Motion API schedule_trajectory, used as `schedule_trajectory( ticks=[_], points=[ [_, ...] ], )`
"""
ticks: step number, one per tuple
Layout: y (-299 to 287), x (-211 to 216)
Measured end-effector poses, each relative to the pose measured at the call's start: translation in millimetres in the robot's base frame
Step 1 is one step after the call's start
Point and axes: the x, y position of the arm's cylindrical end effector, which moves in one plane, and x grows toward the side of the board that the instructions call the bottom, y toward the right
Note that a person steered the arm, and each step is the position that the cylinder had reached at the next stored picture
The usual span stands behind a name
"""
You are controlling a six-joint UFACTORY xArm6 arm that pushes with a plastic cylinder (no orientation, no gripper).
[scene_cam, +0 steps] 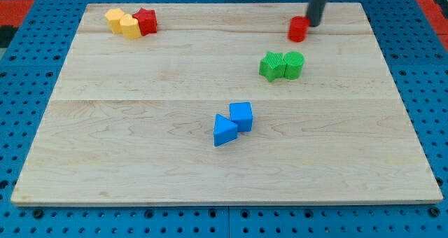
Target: Slide the red circle closer to the red star
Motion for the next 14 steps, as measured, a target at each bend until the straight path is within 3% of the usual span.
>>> schedule_trajectory(
  ticks=[2, 4, 5, 7, 8, 10, 12, 14],
  points=[
    [22, 13],
    [-71, 21],
    [-124, 6],
    [-160, -41],
    [-183, -41],
    [-164, -28],
    [-213, -2],
    [-181, -42]
  ],
)
